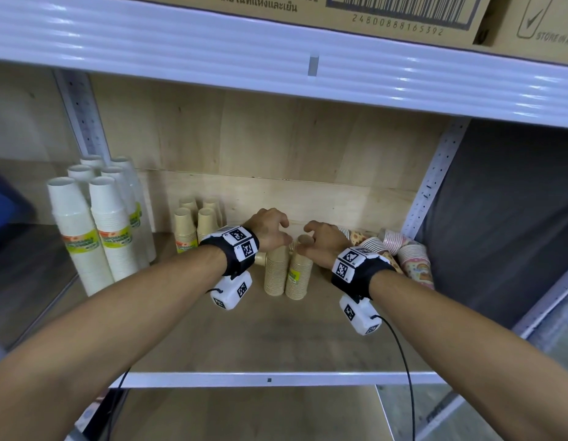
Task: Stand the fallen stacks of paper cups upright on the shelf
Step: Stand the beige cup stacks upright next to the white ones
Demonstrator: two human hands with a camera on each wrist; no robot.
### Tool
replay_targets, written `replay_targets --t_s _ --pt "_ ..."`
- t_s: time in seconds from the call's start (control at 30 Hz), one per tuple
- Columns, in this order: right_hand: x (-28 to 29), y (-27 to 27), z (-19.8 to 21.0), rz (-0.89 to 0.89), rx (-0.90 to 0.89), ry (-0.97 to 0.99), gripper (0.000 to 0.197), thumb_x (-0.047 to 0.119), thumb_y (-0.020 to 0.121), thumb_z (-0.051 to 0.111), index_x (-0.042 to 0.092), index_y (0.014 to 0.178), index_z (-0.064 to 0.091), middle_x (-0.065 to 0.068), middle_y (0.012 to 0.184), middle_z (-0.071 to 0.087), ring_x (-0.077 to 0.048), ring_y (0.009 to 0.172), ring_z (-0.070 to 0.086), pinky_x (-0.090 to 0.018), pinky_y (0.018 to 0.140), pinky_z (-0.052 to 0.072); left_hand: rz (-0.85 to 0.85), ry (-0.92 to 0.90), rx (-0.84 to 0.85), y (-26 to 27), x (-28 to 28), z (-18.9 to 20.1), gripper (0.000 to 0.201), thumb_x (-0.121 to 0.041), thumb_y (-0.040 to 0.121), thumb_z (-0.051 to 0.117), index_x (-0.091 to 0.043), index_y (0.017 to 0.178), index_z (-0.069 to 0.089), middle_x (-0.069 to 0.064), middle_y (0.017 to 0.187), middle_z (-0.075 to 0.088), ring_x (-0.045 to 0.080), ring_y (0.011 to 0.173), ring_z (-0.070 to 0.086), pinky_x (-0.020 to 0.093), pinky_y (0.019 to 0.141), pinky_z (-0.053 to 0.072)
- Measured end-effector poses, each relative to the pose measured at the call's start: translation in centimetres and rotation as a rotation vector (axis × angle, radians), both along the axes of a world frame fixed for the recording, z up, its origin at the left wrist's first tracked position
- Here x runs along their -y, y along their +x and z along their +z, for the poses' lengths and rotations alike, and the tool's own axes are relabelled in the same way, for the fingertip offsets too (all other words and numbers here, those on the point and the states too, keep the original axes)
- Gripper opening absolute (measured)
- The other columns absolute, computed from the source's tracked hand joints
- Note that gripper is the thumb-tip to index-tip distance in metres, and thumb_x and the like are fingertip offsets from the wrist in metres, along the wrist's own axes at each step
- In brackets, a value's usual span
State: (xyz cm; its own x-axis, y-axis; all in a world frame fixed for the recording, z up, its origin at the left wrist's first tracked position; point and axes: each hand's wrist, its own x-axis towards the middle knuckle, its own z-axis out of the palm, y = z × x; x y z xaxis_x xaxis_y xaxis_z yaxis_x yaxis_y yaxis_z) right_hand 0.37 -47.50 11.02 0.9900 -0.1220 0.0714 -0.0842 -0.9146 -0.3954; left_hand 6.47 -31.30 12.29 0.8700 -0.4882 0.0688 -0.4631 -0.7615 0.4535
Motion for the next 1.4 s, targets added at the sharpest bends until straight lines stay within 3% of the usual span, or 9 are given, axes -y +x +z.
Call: replay_targets --t_s 0.1,0.27,0.5,0.73,0.9,1.0,1.13,1.27,1.4 --pt "0.1 0.3 -0.1 -0.021 -0.002 0.000 0.040 0.043 0.081 0.061 0.019 0.113 0.060 -0.003 0.094 0.065 -0.025 0.098 0.061 -0.027 0.072 0.042 0.006 -0.005 0.010 0.1 0.1 -0.1 0.044 -0.039 0.085 0.068 -0.017 0.123 0.063 0.006 0.122 0.058 0.022 0.105 0.057 0.028 0.081 0.044" --pt "-0.5 0.3 0.4 0.040 -0.021 -0.046 0.030 0.027 0.083 0.057 0.017 0.111 0.063 -0.003 0.097 0.066 -0.024 0.097 0.061 -0.034 0.084 0.051 -0.057 -0.016 0.000 0.1 0.4 -0.1 0.034 -0.021 0.089 0.065 -0.014 0.122 0.065 0.006 0.127 0.061 0.021 0.112 0.059 0.025 0.087 0.046" --pt "0.0 0.5 0.3 0.001 -0.007 -0.055 0.038 0.040 0.085 0.056 0.017 0.115 0.060 -0.004 0.095 0.064 -0.025 0.096 0.059 -0.029 0.075 0.042 -0.004 0.015 0.025 0.5 0.6 -0.1 0.046 -0.040 0.085 0.069 -0.015 0.123 0.063 0.006 0.121 0.058 0.022 0.108 0.056 0.029 0.083 0.045" --pt "-0.4 0.1 0.8 0.088 -0.028 -0.107 0.042 0.027 0.084 0.051 0.020 0.125 0.058 -0.003 0.123 0.063 -0.024 0.111 0.058 -0.040 0.096 0.047 -0.091 0.019 -0.001 0.3 0.9 -0.4 0.037 -0.022 0.088 0.064 -0.015 0.124 0.064 0.006 0.127 0.061 0.021 0.112 0.058 0.026 0.086 0.045" --pt "-0.1 -0.1 0.9 0.014 0.005 -0.070 0.039 0.036 0.087 0.055 0.016 0.120 0.058 -0.008 0.103 0.067 -0.027 0.099 0.061 -0.030 0.072 0.046 0.000 0.017 0.006 0.7 0.7 -0.3 0.047 -0.043 0.083 0.069 -0.019 0.124 0.061 0.005 0.121 0.057 0.022 0.106 0.057 0.030 0.086 0.047" --pt "-0.2 0.0 1.2 0.033 -0.014 -0.092 0.031 0.032 0.087 0.056 0.013 0.111 0.064 -0.007 0.104 0.066 -0.026 0.097 0.061 -0.032 0.077 0.050 -0.028 0.015 -0.001 0.6 0.8 -0.2 0.038 -0.032 0.085 0.070 -0.015 0.119 0.066 0.007 0.122 0.061 0.022 0.107 0.059 0.028 0.084 0.048" --pt "-0.4 0.0 1.3 0.060 -0.048 -0.091 0.037 0.030 0.083 0.056 0.019 0.118 0.062 -0.005 0.118 0.064 -0.026 0.108 0.058 -0.036 0.089 0.051 -0.078 0.019 -0.018 0.3 1.1 -0.1 0.035 -0.023 0.089 0.065 -0.017 0.123 0.064 0.007 0.126 0.061 0.021 0.109 0.059 0.027 0.086 0.048" --pt "-0.3 -0.1 1.3 -0.014 -0.029 -0.037 0.044 0.038 0.084 0.058 0.018 0.123 0.058 -0.006 0.111 0.063 -0.026 0.105 0.059 -0.033 0.082 0.050 -0.009 0.012 -0.005 0.5 0.9 -0.1 0.045 -0.038 0.085 0.069 -0.017 0.124 0.062 0.005 0.122 0.057 0.023 0.107 0.058 0.029 0.084 0.047" --pt "-0.6 -0.1 1.5 -0.002 -0.054 -0.049 0.033 0.031 0.086 0.057 0.013 0.112 0.065 -0.008 0.106 0.065 -0.026 0.098 0.061 -0.032 0.078 0.052 -0.023 0.022 -0.025 0.5 0.9 -0.3 0.039 -0.030 0.086 0.067 -0.017 0.123 0.063 0.007 0.124 0.058 0.022 0.105 0.058 0.028 0.080 0.046"
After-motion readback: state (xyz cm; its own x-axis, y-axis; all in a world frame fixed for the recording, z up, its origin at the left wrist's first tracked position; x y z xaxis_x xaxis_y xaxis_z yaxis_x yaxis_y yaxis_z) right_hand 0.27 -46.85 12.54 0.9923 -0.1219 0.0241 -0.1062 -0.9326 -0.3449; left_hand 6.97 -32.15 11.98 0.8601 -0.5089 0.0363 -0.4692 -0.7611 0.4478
